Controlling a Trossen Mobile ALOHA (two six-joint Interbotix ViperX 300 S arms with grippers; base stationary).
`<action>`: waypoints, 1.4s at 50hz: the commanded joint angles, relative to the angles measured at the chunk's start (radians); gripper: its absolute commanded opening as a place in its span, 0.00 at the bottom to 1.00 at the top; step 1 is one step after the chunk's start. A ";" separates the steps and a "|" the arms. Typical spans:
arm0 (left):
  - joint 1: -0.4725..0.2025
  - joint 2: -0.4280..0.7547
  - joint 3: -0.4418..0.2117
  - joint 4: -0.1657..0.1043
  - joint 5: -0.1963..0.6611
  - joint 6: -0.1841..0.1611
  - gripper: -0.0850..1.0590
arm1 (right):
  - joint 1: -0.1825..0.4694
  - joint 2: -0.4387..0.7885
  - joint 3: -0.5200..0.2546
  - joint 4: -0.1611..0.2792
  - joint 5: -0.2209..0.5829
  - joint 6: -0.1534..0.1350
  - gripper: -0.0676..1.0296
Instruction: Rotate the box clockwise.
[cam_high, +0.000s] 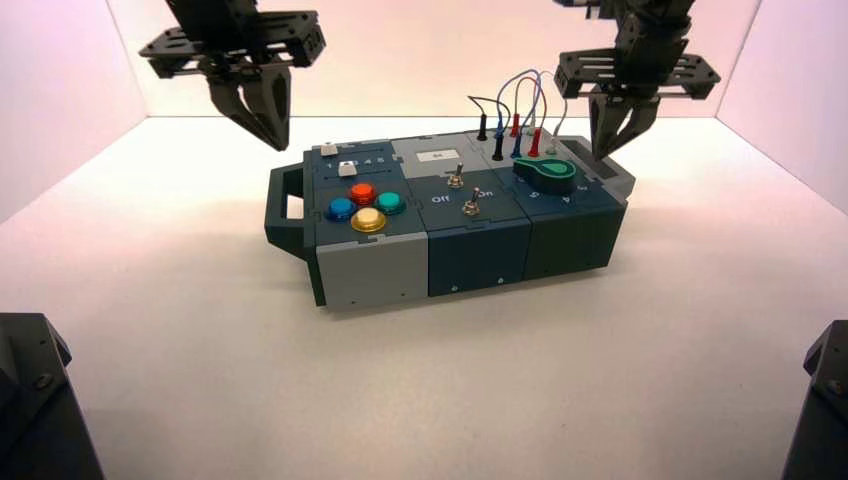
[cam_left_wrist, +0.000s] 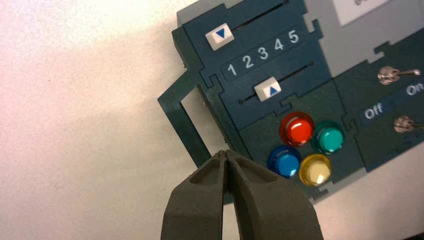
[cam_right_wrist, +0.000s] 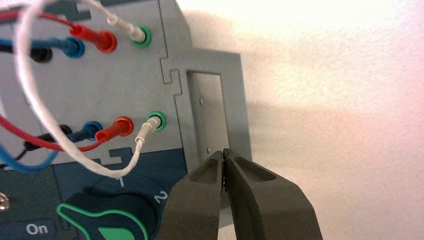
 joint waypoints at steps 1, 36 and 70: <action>0.003 0.014 -0.034 -0.002 -0.006 0.002 0.05 | -0.002 0.009 -0.018 -0.002 -0.006 -0.005 0.04; 0.075 0.199 -0.103 -0.003 0.006 0.041 0.05 | 0.002 -0.011 -0.003 0.002 0.023 -0.012 0.04; 0.075 0.308 -0.242 -0.006 0.049 0.052 0.05 | 0.044 -0.028 0.041 0.020 0.095 -0.026 0.04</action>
